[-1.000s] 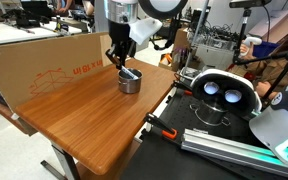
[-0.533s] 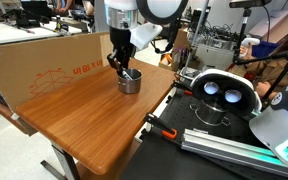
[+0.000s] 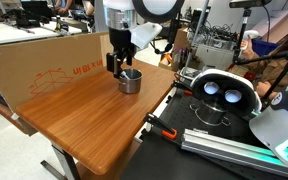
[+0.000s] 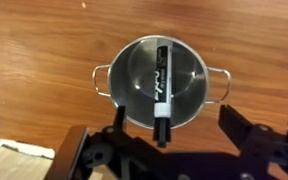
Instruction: Pick up the black pen and place it in the silver cup.
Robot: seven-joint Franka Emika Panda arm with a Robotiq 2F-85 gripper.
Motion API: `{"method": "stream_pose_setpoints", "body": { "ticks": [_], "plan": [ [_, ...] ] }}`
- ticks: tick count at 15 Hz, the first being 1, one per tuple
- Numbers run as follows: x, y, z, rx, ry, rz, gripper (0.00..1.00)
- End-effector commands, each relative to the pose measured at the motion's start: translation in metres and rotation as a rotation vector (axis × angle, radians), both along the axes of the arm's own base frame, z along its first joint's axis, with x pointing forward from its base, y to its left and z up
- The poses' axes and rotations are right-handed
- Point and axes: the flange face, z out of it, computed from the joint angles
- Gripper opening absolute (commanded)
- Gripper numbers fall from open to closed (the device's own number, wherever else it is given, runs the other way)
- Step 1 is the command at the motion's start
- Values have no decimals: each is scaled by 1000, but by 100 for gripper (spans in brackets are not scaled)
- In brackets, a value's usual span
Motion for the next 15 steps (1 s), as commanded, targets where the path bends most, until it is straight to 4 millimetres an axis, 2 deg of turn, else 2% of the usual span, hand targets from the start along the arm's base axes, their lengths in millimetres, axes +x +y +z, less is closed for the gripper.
{"method": "stream_pose_setpoints", "body": {
  "ticks": [1, 4, 10, 11, 13, 15],
  "plan": [
    [-4, -1, 14, 31, 65, 54, 100],
    [-8, -8, 38, 53, 141, 109, 100],
    [-13, -33, 109, 69, 216, 161, 100],
    [-8, -32, 98, 51, 180, 139, 100],
    [-11, -34, 111, 49, 190, 149, 100],
    [-12, -33, 109, 49, 200, 152, 100]
  ]
}}
